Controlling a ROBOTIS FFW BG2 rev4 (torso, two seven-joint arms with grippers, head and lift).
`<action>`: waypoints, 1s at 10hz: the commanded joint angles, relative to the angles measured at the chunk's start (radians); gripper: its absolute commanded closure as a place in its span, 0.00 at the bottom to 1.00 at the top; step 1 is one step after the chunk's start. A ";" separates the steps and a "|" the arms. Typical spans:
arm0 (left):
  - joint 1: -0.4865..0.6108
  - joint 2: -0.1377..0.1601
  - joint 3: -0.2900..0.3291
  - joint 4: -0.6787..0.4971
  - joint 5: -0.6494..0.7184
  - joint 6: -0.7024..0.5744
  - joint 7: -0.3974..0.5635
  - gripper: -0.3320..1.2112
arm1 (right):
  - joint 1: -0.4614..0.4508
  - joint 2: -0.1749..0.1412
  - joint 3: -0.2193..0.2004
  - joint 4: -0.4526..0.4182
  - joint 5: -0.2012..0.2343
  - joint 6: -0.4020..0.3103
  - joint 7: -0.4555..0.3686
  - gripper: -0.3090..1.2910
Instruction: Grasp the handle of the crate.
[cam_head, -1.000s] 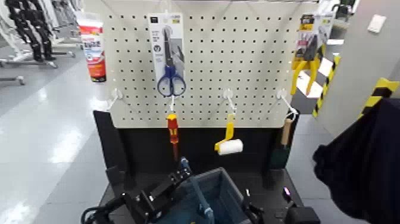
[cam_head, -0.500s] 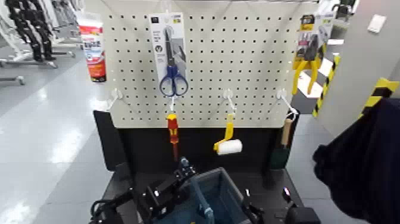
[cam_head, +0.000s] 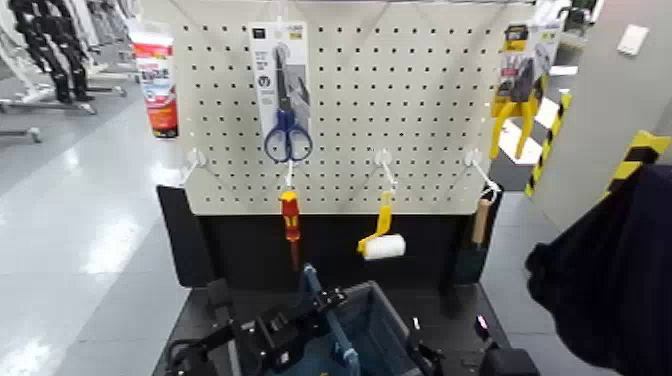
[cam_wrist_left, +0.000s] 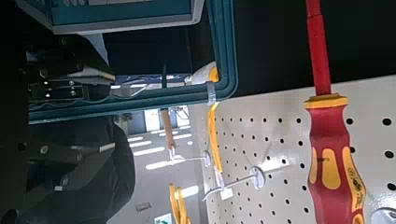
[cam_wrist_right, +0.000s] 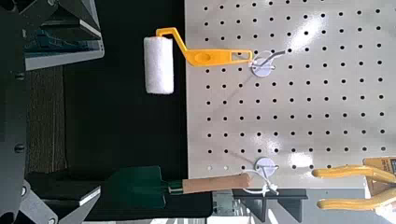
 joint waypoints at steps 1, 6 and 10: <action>0.006 -0.003 -0.003 0.001 0.005 0.002 -0.002 0.98 | 0.000 0.000 -0.002 0.000 0.000 -0.001 0.000 0.28; 0.019 -0.004 -0.009 -0.006 0.012 -0.006 -0.009 0.98 | -0.002 0.000 0.000 0.003 -0.002 -0.002 -0.001 0.28; 0.047 0.007 -0.015 -0.060 0.066 0.002 -0.003 0.98 | -0.002 0.000 -0.002 0.005 -0.002 -0.001 -0.003 0.28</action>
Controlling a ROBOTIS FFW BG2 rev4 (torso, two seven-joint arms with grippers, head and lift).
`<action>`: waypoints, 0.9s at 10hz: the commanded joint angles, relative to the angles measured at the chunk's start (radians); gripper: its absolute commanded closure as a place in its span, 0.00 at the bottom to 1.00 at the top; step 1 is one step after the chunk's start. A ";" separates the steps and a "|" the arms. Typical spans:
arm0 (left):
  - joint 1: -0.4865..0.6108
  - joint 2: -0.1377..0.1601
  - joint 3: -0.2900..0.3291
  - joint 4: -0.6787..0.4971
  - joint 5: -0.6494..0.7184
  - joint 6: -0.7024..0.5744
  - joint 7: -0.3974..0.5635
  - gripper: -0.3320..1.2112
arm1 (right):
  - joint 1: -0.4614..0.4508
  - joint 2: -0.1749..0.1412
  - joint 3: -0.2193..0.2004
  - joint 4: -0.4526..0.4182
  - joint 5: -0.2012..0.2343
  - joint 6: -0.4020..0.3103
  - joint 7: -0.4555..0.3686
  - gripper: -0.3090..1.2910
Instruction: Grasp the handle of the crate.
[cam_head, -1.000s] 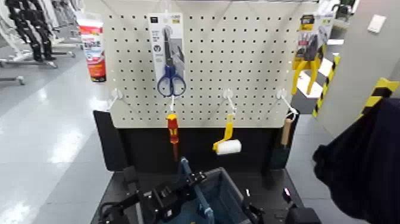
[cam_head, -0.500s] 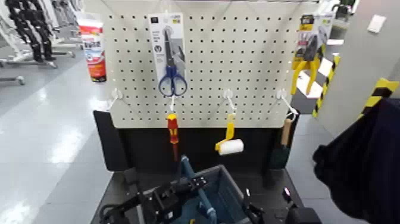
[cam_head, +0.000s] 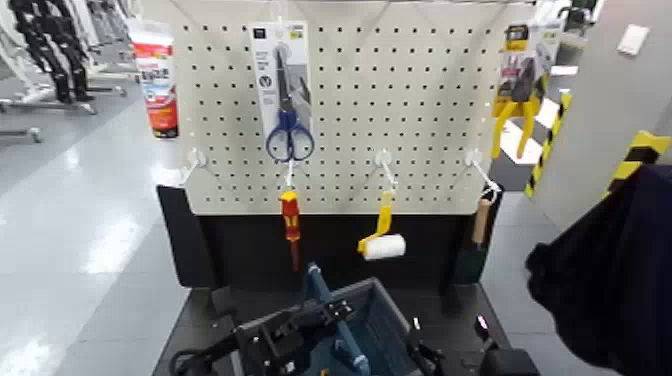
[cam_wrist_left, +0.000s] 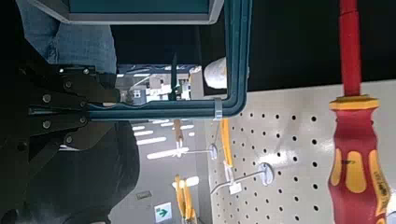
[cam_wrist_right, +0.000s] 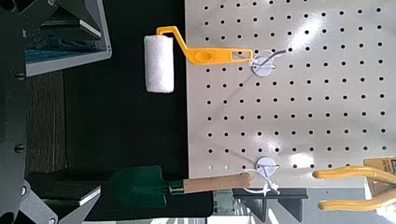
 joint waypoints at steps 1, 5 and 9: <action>0.019 0.015 0.000 -0.048 0.037 0.005 0.017 0.98 | 0.000 0.000 -0.001 0.000 0.000 0.002 0.000 0.28; 0.052 0.035 0.002 -0.112 0.086 0.005 0.050 0.98 | 0.000 0.000 -0.001 0.002 0.000 0.002 0.000 0.28; 0.083 0.037 0.008 -0.209 0.132 -0.010 0.097 0.98 | 0.002 0.002 -0.005 0.002 0.008 0.002 0.000 0.28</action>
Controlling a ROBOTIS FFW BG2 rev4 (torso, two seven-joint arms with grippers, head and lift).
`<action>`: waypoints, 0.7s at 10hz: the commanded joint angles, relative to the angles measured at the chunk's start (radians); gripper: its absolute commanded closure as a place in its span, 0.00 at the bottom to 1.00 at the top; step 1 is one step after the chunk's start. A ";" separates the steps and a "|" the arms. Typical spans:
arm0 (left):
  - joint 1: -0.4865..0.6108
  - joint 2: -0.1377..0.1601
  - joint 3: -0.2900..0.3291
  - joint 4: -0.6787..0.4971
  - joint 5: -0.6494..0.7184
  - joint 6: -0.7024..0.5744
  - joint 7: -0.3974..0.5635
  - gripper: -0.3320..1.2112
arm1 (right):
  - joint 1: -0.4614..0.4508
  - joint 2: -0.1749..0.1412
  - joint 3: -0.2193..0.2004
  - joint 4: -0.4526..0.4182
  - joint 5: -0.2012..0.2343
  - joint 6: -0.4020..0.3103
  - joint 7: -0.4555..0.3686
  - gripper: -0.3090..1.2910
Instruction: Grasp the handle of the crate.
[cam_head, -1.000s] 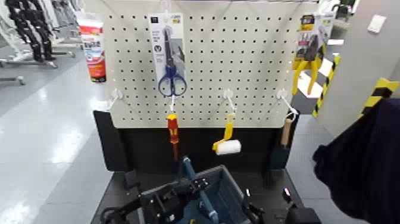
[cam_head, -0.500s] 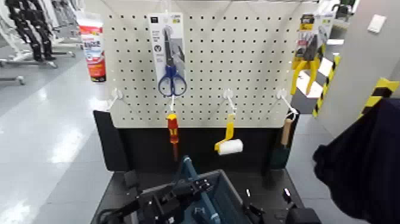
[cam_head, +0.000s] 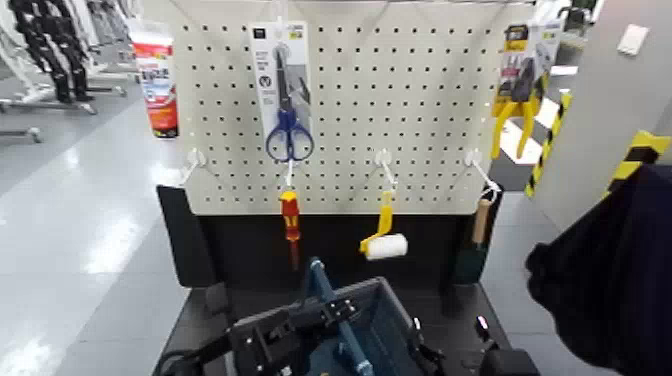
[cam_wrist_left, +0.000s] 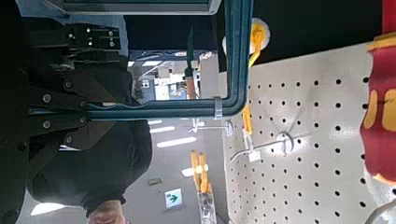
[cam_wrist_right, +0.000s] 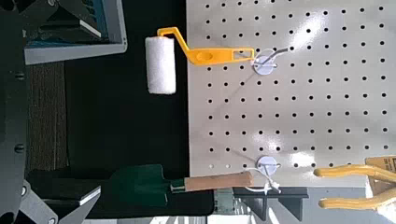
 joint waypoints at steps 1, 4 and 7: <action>0.022 0.004 0.009 -0.064 0.038 -0.018 0.036 0.98 | 0.001 0.003 -0.004 0.002 0.007 0.000 0.000 0.28; 0.029 -0.001 -0.004 -0.056 0.069 -0.018 0.039 0.98 | 0.001 0.005 -0.002 0.002 0.017 -0.002 -0.003 0.28; 0.029 -0.001 -0.005 -0.050 0.079 -0.017 0.039 0.98 | 0.001 0.003 0.002 0.002 0.018 -0.003 -0.005 0.28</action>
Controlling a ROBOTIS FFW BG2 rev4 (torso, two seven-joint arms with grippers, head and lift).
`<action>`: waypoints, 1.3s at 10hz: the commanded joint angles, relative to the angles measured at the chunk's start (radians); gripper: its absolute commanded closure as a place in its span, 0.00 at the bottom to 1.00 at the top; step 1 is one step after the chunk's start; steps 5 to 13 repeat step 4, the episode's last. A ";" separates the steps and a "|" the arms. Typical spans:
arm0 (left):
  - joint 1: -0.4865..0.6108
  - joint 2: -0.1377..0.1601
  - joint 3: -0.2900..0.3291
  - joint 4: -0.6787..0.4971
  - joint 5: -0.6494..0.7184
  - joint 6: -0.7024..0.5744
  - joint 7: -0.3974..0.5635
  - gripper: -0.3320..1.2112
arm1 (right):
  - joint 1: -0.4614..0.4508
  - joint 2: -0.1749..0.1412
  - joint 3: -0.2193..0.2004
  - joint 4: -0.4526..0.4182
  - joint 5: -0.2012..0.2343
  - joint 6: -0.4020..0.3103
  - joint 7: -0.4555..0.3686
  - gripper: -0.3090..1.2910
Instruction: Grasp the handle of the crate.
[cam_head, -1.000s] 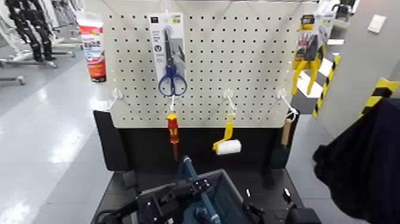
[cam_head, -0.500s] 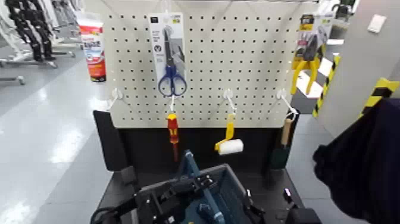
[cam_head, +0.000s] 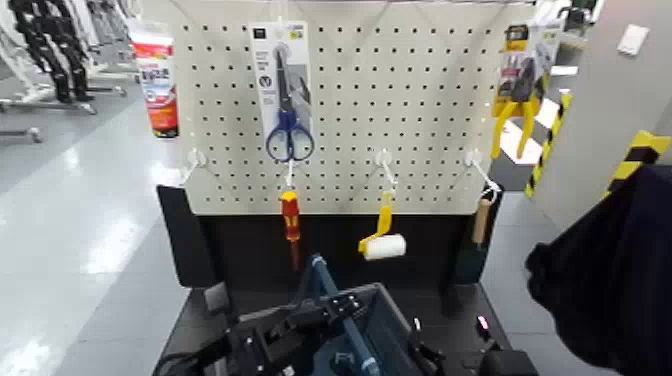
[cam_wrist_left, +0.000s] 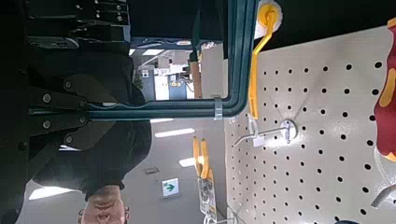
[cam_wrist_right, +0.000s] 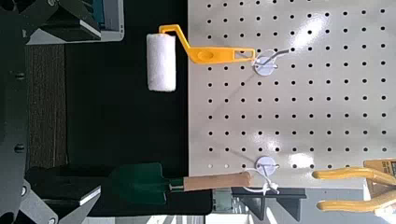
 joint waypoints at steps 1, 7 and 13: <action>0.000 -0.001 -0.003 0.006 0.007 0.002 0.000 0.98 | -0.002 -0.001 0.006 0.001 -0.002 -0.002 -0.001 0.28; -0.001 -0.001 -0.003 0.009 0.005 0.002 0.000 0.98 | -0.003 -0.001 0.004 0.003 0.003 -0.002 -0.002 0.28; -0.001 -0.001 -0.003 0.009 0.005 0.002 0.000 0.98 | -0.003 -0.001 0.004 0.003 0.003 -0.002 -0.002 0.28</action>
